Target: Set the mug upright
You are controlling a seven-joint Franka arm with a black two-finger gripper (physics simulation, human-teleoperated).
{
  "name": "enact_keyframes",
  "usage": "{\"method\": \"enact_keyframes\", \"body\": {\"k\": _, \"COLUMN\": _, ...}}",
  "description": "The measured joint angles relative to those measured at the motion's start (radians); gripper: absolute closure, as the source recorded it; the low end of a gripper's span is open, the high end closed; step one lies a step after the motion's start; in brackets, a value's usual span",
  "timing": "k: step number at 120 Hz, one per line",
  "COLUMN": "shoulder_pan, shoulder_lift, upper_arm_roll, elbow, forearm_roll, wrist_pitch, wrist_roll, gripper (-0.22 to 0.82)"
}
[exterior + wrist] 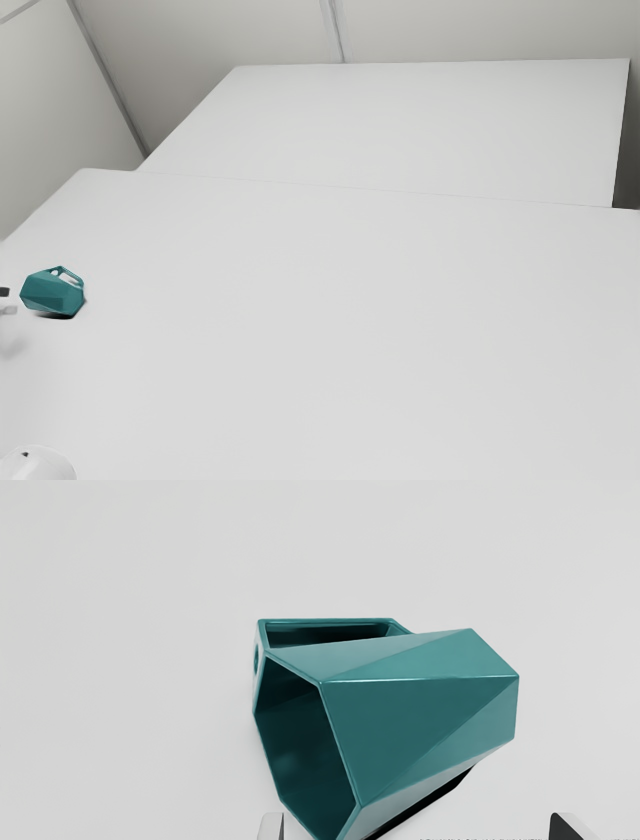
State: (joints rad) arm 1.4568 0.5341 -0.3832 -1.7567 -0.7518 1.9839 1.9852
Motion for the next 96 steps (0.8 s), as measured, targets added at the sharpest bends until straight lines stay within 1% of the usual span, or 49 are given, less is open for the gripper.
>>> {"method": "enact_keyframes", "body": {"k": 11, "shoulder_pan": -0.018, "shoulder_lift": 0.038, "upper_arm_roll": 0.000, "elbow": 0.024, "forearm_roll": -0.003, "wrist_pitch": 0.016, "wrist_roll": 0.028, "gripper": 0.03}}
{"method": "enact_keyframes", "body": {"k": 22, "shoulder_pan": -0.036, "shoulder_lift": 0.050, "upper_arm_roll": -0.001, "elbow": 0.027, "forearm_roll": -0.008, "wrist_pitch": 0.030, "wrist_roll": 0.053, "gripper": 0.03}}
{"method": "enact_keyframes", "body": {"k": 43, "shoulder_pan": -0.044, "shoulder_lift": 0.052, "upper_arm_roll": -0.004, "elbow": 0.016, "forearm_roll": -0.012, "wrist_pitch": 0.046, "wrist_roll": 0.090, "gripper": 0.04}}
{"method": "enact_keyframes", "body": {"k": 67, "shoulder_pan": -0.047, "shoulder_lift": 0.038, "upper_arm_roll": -0.005, "elbow": -0.031, "forearm_roll": -0.014, "wrist_pitch": 0.064, "wrist_roll": 0.121, "gripper": 0.05}}
{"method": "enact_keyframes", "body": {"k": 96, "shoulder_pan": -0.057, "shoulder_lift": 0.041, "upper_arm_roll": -0.005, "elbow": -0.030, "forearm_roll": -0.024, "wrist_pitch": 0.084, "wrist_roll": 0.148, "gripper": 0.08}}
